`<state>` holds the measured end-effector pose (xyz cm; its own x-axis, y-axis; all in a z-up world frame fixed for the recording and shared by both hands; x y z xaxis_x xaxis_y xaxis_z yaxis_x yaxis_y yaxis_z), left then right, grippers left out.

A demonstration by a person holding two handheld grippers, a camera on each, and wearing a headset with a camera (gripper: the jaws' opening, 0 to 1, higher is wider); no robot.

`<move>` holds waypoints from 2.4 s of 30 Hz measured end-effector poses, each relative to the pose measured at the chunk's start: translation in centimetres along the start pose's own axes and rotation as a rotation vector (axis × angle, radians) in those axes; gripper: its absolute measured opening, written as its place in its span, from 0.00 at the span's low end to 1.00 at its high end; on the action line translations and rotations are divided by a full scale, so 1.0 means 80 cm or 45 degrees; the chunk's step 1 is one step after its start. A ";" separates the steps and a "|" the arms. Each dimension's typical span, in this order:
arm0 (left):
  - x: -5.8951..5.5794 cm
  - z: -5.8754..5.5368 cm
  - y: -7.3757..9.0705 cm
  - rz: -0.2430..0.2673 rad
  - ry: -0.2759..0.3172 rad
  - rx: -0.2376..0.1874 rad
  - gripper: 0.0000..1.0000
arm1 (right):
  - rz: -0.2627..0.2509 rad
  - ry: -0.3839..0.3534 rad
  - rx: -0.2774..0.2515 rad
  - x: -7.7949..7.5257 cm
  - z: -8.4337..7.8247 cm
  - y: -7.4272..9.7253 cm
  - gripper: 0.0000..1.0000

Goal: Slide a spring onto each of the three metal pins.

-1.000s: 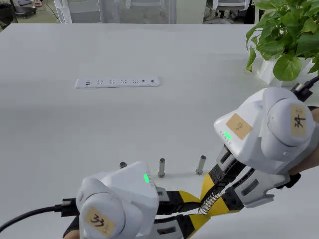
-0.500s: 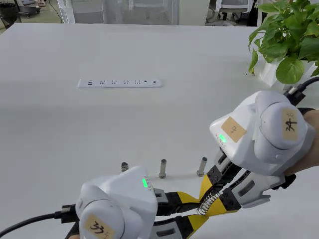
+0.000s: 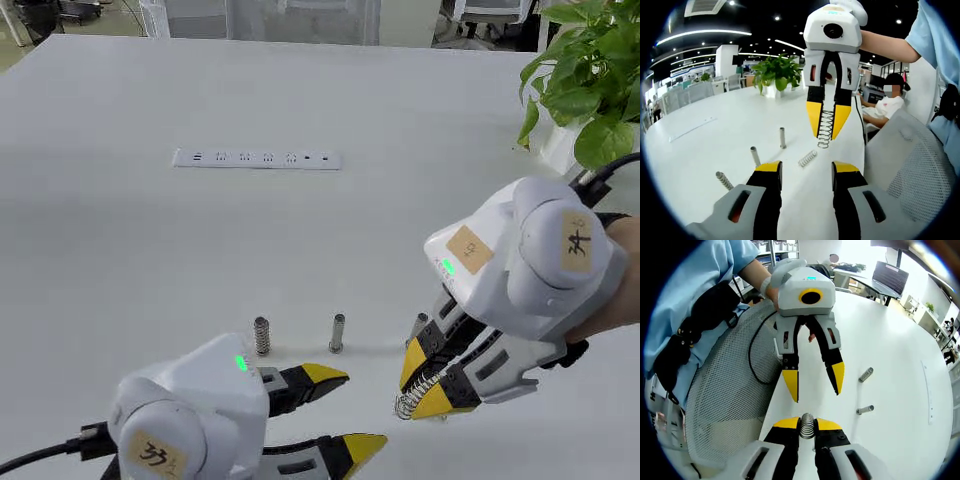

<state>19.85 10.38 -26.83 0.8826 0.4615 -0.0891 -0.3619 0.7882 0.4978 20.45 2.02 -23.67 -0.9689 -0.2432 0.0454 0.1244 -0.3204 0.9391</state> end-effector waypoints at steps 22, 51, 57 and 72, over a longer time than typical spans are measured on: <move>0.049 -0.039 0.039 0.279 0.139 0.072 0.97 | -0.041 0.108 0.118 -0.058 0.005 0.001 0.07; 0.057 -0.055 0.044 0.313 0.189 0.092 0.99 | -0.085 0.250 0.301 -0.139 0.018 -0.017 0.07; 0.054 -0.056 0.043 0.311 0.179 0.100 0.99 | -0.063 0.245 0.337 -0.143 0.018 -0.023 0.08; 0.055 -0.057 0.046 0.331 0.185 0.102 0.99 | -0.036 0.242 0.372 -0.145 0.015 -0.033 0.08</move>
<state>21.02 17.12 -29.32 0.7095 0.7013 -0.0696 -0.5397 0.6042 0.5862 31.07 6.80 -26.27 -0.9106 -0.4127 -0.0208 0.0047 -0.0605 0.9982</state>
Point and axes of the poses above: the centre of the closed fingertips' face, and the gripper's own axes: y roughly backward along the fingers, x roughly to its left, z roughly out of its top, the point moved 4 cm from there along y, roughly backward along the fingers, and after that the axes turned 8 degrees about x, right-handed, at the moved point
